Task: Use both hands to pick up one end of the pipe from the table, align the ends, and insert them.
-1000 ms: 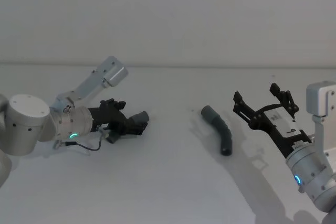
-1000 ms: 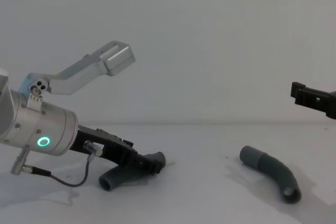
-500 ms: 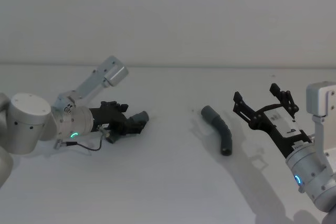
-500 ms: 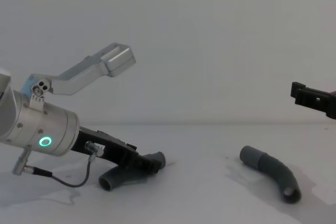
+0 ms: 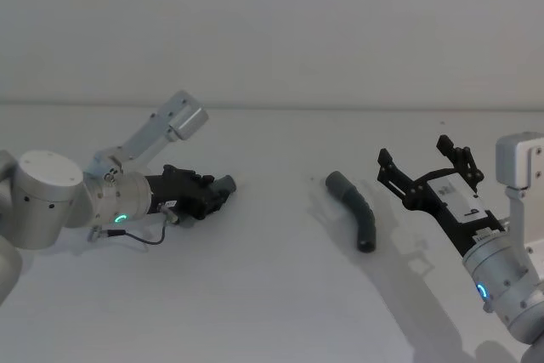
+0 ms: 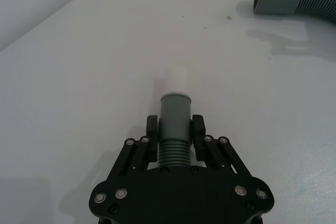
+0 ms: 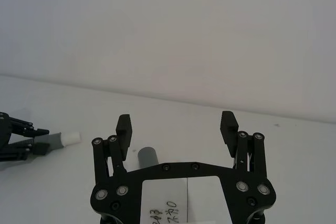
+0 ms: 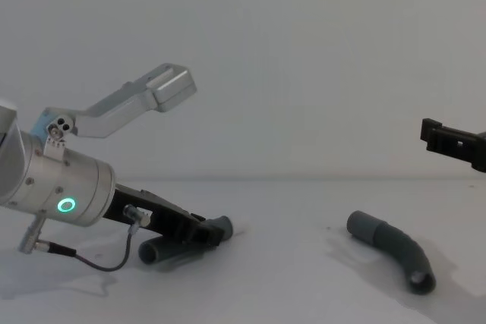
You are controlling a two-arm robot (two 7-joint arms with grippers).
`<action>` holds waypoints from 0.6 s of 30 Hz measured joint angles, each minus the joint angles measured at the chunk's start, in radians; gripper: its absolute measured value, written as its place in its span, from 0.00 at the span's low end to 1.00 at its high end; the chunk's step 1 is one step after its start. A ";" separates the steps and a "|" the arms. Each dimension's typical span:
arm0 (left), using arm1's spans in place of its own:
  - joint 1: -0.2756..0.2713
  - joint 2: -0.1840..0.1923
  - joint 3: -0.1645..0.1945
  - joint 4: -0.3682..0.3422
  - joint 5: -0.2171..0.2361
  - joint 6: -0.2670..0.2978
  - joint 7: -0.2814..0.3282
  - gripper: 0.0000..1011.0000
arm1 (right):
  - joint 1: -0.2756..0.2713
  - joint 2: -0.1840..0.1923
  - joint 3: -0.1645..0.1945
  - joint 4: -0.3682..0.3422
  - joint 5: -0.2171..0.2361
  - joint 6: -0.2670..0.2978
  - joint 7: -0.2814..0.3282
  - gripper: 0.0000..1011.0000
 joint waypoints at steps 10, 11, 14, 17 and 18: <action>-0.001 -0.001 0.000 0.001 -0.001 0.001 0.000 0.36 | 0.000 0.000 0.000 0.000 0.000 0.000 0.000 0.99; -0.001 -0.001 0.000 0.001 -0.001 0.001 0.000 0.36 | 0.000 0.000 0.000 0.000 0.000 0.000 0.000 0.99; -0.001 -0.001 0.000 0.002 -0.001 0.001 0.000 0.36 | 0.000 0.000 0.000 0.000 0.000 0.000 0.000 0.99; -0.001 -0.001 0.000 0.002 -0.001 0.002 0.000 0.36 | 0.000 0.000 0.000 0.000 0.000 0.000 0.000 0.99; -0.001 -0.001 0.000 0.002 -0.001 0.002 0.000 0.36 | 0.000 0.000 0.000 0.000 0.000 0.000 0.000 0.99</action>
